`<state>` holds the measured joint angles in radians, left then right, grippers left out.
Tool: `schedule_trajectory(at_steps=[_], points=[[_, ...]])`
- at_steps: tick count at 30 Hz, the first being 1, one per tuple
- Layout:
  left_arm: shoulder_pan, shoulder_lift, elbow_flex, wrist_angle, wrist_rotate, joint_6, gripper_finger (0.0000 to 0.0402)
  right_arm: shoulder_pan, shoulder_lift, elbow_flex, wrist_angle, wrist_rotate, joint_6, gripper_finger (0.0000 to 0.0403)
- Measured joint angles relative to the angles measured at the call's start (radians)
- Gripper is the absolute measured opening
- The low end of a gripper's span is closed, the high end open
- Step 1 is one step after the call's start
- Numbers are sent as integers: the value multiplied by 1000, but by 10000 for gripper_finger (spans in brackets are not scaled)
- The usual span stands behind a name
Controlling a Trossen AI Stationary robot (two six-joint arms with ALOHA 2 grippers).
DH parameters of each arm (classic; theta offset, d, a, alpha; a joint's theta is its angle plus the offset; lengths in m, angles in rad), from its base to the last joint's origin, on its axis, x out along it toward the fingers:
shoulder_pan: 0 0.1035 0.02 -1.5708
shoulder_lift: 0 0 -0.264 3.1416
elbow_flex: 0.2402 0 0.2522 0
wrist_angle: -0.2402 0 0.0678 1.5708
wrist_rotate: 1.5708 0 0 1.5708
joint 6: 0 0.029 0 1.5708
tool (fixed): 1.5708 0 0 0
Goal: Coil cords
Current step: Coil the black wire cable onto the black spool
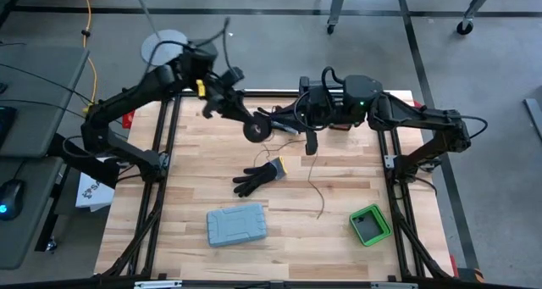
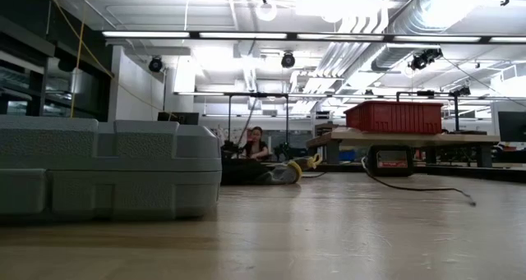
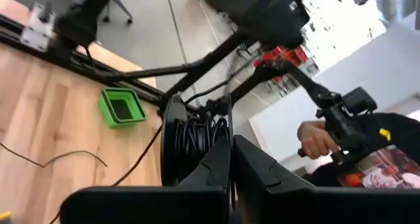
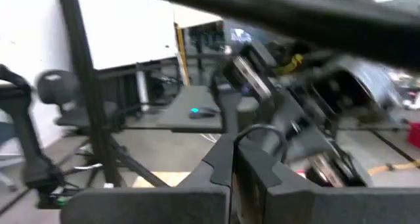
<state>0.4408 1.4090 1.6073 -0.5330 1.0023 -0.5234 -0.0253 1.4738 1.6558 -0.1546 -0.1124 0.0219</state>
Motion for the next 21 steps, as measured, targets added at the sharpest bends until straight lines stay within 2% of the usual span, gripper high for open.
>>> schedule_trajectory(at_steps=[4, 10, 13, 21], points=[[-41, 39, 0, 31, 10, -21, 0, 0, -5, 0, -17, -30, 0, 0], [-108, 54, 0, 181, 150, -161, 0, -14, -13, 0, -63, -72, 4, 0], [-148, 53, 0, 321, 142, -250, 0, -15, -8, 0, -36, -73, 0, 0], [-211, 60, 0, 754, 21, -466, 0, -14, 22, 0, 52, -121, 31, 0]])
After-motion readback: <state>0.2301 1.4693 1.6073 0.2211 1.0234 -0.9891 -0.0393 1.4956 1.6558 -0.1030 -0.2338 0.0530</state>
